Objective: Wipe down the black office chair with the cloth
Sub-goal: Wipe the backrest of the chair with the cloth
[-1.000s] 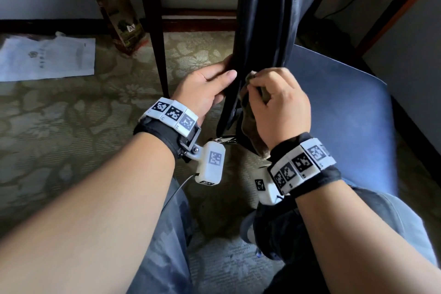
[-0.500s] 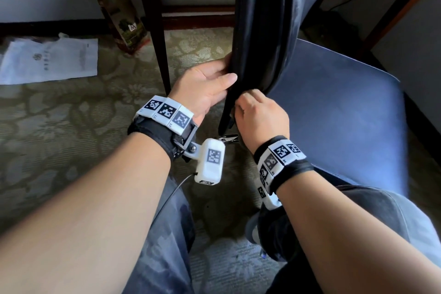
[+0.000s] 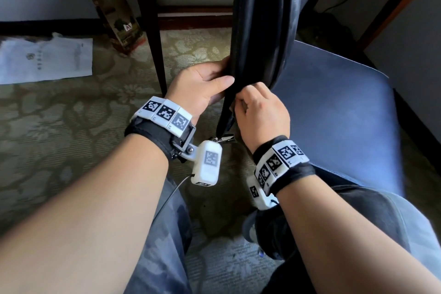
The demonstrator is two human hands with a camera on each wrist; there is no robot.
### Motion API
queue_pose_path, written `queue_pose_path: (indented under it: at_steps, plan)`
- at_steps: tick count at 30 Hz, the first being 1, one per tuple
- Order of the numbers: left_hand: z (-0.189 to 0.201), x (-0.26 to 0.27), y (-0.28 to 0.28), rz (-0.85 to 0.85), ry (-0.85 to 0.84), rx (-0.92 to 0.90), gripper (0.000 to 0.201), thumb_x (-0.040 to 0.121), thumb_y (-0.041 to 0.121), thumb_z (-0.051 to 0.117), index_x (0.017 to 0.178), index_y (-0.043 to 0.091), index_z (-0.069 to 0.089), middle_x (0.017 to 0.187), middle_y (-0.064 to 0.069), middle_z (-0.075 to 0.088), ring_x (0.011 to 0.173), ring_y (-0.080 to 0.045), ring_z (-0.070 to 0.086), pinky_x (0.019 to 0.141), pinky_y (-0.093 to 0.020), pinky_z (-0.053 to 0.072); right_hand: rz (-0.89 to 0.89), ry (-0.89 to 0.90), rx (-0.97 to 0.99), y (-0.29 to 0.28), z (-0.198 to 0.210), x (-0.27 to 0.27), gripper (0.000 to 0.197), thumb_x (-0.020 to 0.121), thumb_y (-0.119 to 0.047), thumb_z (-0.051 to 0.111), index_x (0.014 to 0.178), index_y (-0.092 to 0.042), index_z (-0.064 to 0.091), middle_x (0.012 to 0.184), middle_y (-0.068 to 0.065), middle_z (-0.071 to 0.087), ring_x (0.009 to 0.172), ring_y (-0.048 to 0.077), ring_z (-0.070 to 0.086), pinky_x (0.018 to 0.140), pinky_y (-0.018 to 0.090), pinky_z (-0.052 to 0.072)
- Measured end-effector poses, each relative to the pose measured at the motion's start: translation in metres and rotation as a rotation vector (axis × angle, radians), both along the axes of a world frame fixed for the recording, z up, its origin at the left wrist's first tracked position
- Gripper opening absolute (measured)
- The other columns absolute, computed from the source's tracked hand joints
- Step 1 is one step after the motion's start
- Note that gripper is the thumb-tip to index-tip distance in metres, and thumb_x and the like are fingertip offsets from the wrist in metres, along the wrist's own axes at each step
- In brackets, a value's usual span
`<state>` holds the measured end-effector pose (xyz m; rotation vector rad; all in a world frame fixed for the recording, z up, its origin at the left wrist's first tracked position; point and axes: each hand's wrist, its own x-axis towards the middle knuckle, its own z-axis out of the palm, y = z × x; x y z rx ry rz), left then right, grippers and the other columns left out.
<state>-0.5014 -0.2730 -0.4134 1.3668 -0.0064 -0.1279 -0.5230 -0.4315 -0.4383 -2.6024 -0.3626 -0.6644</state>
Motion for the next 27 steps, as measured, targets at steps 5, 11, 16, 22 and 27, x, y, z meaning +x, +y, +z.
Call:
queue_pose_path:
  at_steps: [5, 11, 16, 22, 27]
  plan:
    - [0.001, -0.001, 0.002, 0.005, -0.014, 0.073, 0.034, 0.101, 0.001, 0.064, 0.130, 0.017, 0.068, 0.116, 0.002, 0.079, 0.116, -0.013, 0.073, 0.097, -0.030, 0.059, 0.049, 0.195, -0.044, -0.007, -0.002, -0.003, 0.010, 0.095, -0.027, 0.060, 0.095, -0.024, 0.070, 0.094, -0.006, 0.061, 0.079, 0.024, 0.062, 0.062, 0.038, 0.054]
    - [0.031, -0.007, -0.005, 0.050, -0.185, 0.248, 0.050, 0.097, -0.003, 0.066, 0.139, 0.022, 0.062, 0.112, 0.034, 0.069, 0.112, 0.018, 0.062, 0.099, -0.009, 0.046, 0.008, -0.065, 0.291, -0.032, 0.064, -0.013, 0.004, 0.087, -0.018, 0.075, 0.091, -0.019, 0.074, 0.097, -0.006, 0.068, 0.088, 0.004, 0.061, 0.078, 0.011, 0.046]
    - [0.082, -0.004, -0.010, 0.129, -0.297, 0.309, 0.044, 0.096, 0.018, 0.069, 0.125, 0.050, 0.062, 0.120, 0.031, 0.069, 0.118, 0.010, 0.062, 0.114, -0.036, 0.048, 0.002, -0.182, 0.301, -0.036, 0.108, 0.001, 0.004, 0.088, -0.020, 0.075, 0.088, -0.017, 0.071, 0.097, -0.003, 0.061, 0.087, 0.006, 0.056, 0.071, 0.023, 0.045]
    - [0.089, 0.003, -0.010, 0.172, -0.236, 0.426, 0.029, 0.083, 0.057, 0.067, 0.111, 0.060, 0.069, 0.115, 0.015, 0.078, 0.114, -0.013, 0.072, 0.101, -0.054, 0.057, -0.114, 0.034, 0.107, -0.038, 0.068, 0.002, 0.018, 0.096, -0.030, 0.063, 0.085, -0.016, 0.063, 0.095, -0.001, 0.053, 0.078, 0.028, 0.059, 0.062, 0.037, 0.051]
    - [0.090, 0.001, -0.008, 0.174, -0.217, 0.466, 0.033, 0.080, 0.061, 0.065, 0.113, 0.059, 0.068, 0.111, 0.018, 0.078, 0.110, -0.010, 0.074, 0.099, -0.051, 0.058, -0.143, 0.287, 0.176, -0.047, 0.047, -0.017, 0.008, 0.096, -0.031, 0.064, 0.093, -0.025, 0.065, 0.089, -0.009, 0.049, 0.084, 0.027, 0.062, 0.068, 0.031, 0.043]
